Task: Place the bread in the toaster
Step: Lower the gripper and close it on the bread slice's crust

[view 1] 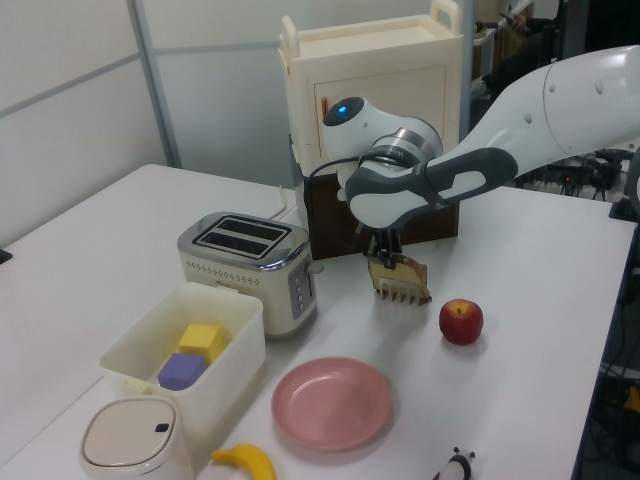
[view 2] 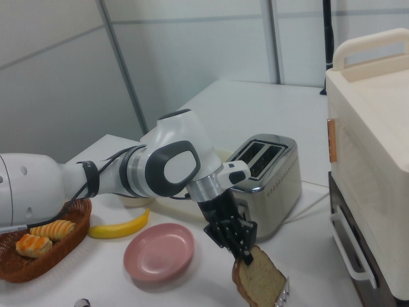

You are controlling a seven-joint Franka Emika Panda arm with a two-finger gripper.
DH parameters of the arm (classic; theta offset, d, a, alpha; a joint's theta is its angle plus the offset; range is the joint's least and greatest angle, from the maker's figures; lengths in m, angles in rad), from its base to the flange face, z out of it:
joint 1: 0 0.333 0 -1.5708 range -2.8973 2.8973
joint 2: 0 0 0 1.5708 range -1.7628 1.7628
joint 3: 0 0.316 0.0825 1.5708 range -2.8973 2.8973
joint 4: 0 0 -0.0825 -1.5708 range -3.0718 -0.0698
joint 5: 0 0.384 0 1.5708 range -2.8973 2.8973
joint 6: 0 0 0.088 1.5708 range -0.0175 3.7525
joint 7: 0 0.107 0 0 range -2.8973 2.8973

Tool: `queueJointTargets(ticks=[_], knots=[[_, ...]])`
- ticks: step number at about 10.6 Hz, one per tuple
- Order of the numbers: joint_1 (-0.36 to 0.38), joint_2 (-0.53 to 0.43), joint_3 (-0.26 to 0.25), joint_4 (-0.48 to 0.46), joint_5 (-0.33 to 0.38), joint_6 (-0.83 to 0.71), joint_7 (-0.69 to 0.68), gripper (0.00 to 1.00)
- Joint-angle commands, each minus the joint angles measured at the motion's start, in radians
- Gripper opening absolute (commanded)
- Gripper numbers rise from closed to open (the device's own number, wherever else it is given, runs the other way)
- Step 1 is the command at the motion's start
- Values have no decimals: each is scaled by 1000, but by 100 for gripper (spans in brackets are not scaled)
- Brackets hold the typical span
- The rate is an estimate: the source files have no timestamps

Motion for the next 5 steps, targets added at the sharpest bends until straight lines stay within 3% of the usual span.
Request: queueJointTargets(ticks=[1, 5], knots=[[18, -14, 10, -17, -17, 18, -8, 0], [22, -81, 9, 17, -20, 0, -12, 0]])
